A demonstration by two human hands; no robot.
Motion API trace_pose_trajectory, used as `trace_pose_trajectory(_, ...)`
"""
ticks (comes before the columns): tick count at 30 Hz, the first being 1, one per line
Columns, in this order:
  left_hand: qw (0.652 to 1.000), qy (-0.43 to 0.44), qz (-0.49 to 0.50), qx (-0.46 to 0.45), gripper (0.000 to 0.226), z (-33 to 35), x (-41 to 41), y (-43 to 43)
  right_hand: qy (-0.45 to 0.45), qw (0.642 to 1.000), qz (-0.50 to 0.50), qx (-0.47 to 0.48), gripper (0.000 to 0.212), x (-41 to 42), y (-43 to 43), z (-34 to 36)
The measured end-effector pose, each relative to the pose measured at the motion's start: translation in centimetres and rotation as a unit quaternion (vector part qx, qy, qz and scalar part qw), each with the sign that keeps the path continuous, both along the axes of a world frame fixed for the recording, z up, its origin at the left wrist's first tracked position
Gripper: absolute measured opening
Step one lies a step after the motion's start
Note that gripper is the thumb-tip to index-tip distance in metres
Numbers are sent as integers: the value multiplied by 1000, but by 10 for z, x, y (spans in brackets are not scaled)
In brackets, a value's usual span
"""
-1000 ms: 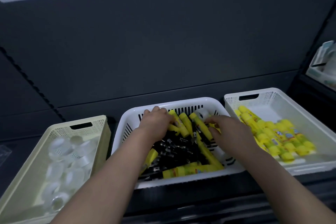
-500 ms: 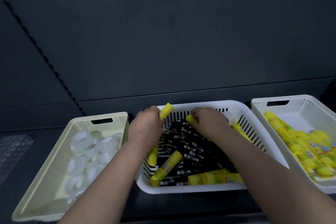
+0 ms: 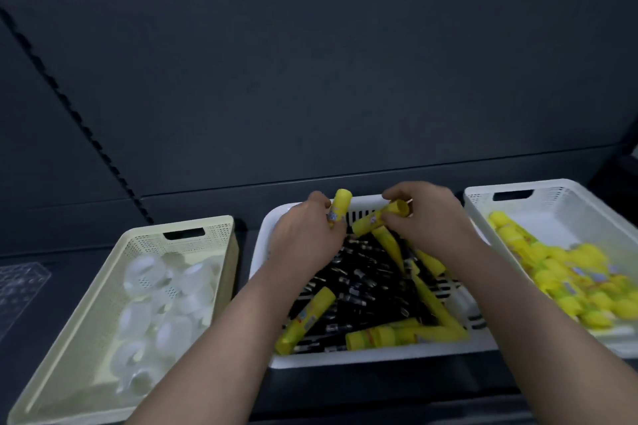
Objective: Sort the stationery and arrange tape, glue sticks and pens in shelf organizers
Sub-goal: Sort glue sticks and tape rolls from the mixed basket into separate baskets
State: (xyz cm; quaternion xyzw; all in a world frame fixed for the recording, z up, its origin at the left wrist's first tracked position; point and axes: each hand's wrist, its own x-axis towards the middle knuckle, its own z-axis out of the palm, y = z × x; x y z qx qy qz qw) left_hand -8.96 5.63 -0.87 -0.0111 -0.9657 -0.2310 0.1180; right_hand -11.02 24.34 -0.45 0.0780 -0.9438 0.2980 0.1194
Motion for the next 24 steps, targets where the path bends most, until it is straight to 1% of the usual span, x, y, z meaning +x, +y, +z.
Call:
trace_pose_trajectory(3,1000,-18,-17,12,35,5,-6,34,28,999,-34,-8,26,13,41,2)
trace_pose_trajectory(6,999,-20,-43,15,35,9,-9,74,58,994,-79,-42,19,23,84,5)
trace_pose_trajectory(9,997,-29,-68,26,36,9,-8,115,100,985,-125,-69,13,30,130,6)
trace_pose_trajectory(12,996,-25,-79,22,36,8,-8,151,109,973,-183,-89,12,35,176,-1)
trace_pose_trajectory(16,995,-36,-94,19,32,5,-7,189,58,971,-230,-20,13,34,221,-24)
trace_pose_trajectory(18,995,-39,-94,15,29,4,-9,201,16,974,-224,15,11,33,228,-33)
trace_pose_trajectory(21,995,-43,-95,1,35,2,-11,220,-55,971,-208,105,5,36,236,-40)
trace_pose_trajectory(22,995,-45,-94,-3,36,1,-12,227,-64,969,-203,128,7,37,240,-42)
trace_pose_trajectory(24,995,-50,-87,-14,35,0,-16,242,-55,970,-196,136,9,39,247,-43)
